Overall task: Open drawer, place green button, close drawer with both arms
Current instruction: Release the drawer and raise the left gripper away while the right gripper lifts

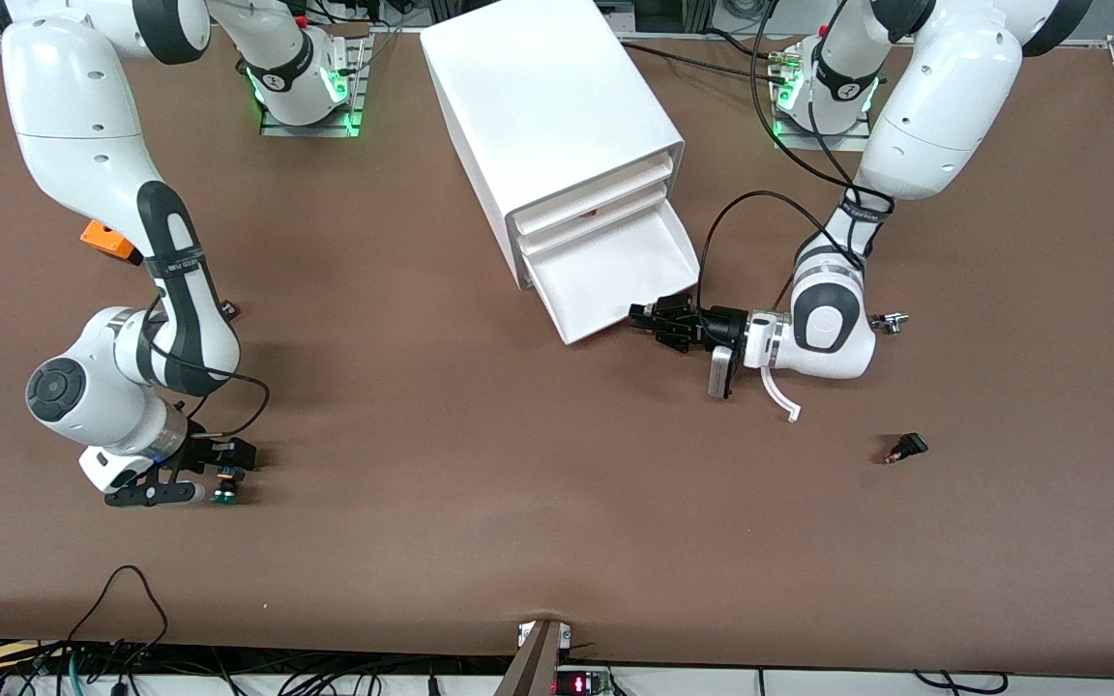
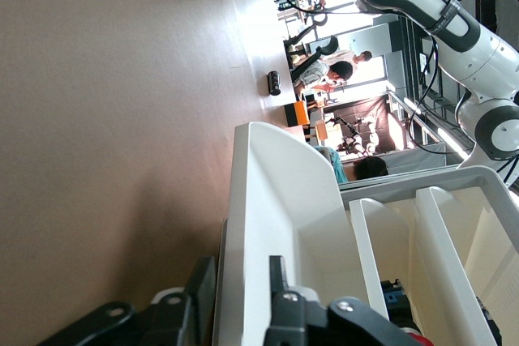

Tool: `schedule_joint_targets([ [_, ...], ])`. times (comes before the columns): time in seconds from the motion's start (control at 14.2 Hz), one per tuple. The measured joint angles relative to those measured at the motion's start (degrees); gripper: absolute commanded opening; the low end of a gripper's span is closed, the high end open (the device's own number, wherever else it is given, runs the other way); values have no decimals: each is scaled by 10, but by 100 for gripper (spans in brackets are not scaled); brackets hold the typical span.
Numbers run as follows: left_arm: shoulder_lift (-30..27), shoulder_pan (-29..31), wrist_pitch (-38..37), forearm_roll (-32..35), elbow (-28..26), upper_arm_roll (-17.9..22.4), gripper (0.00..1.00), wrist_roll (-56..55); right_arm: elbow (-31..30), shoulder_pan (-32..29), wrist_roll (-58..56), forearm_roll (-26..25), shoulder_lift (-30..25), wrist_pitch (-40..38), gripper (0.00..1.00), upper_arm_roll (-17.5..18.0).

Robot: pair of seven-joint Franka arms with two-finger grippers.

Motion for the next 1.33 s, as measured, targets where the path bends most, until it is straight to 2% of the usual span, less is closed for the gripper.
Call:
schedule_joint_targets([
  [0.21,-8,1,0,28,12,2,100,-33,0,0,-12,0,0,0,64,0],
  [0.63,-90,13,-24,288,122,3,100,-290,0,-1,-33,1,0,0,56,0],
  [0.98,-106,17,-132,516,255,5,100,-445,0,0,-35,1,0,0,50,0],
  [1.12,-108,17,-180,602,308,4,100,-493,0,1,-35,1,0,0,44,0],
  [1.33,-130,16,-218,732,358,2,100,-539,0,3,-36,1,0,0,38,0],
])
